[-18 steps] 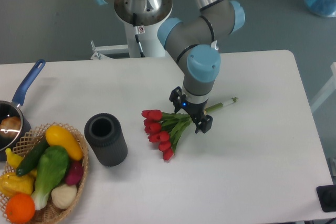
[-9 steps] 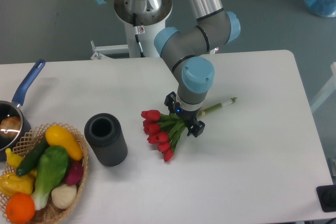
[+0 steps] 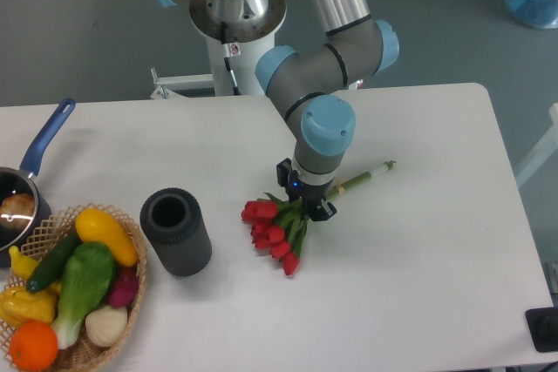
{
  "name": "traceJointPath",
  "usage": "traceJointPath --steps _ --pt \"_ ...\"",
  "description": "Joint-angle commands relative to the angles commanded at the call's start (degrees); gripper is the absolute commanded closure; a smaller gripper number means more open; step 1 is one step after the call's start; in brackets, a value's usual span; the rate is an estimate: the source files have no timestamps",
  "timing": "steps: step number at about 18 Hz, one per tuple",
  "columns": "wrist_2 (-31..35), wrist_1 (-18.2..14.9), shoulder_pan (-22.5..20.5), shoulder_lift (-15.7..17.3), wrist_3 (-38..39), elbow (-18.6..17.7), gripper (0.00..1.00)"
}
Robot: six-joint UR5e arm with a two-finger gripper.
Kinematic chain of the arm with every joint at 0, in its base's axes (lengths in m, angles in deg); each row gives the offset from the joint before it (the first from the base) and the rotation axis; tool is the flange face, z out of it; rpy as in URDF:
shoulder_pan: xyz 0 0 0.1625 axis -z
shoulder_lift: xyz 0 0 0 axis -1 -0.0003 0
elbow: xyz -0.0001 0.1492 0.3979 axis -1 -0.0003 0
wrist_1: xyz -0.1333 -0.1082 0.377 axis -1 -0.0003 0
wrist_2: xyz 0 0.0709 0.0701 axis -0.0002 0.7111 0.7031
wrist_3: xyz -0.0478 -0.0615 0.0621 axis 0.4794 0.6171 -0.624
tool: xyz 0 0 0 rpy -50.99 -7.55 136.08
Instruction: Pick up the flowers from the table
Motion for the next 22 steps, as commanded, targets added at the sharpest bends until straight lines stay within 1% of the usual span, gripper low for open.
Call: traceJointPath --steps 3,4,8,9,11,13,15,16,19,20,22 --pt "2.36 -0.18 -1.58 2.64 0.09 0.52 1.0" --pt "3.59 -0.7 -2.8 3.34 -0.44 1.49 1.0" --pt "1.76 -0.97 -3.87 5.01 -0.36 2.28 1.0" --pt "1.67 -0.97 -4.04 5.71 -0.35 3.16 1.0" --pt "1.67 -1.58 -4.04 6.07 -0.18 5.35 1.0" --pt "1.41 -3.68 -3.69 6.16 -0.09 8.42 0.97" --pt "-0.78 -4.57 -3.34 6.68 0.26 11.06 0.96" --pt "-2.27 -6.14 -3.51 7.04 0.78 12.73 0.96" --pt "-2.11 -12.55 -3.95 7.3 0.79 16.16 0.96" --pt "-1.93 -14.05 -3.87 7.39 0.79 16.78 0.96" --pt "-1.93 -14.41 -4.04 7.83 0.7 17.05 0.96"
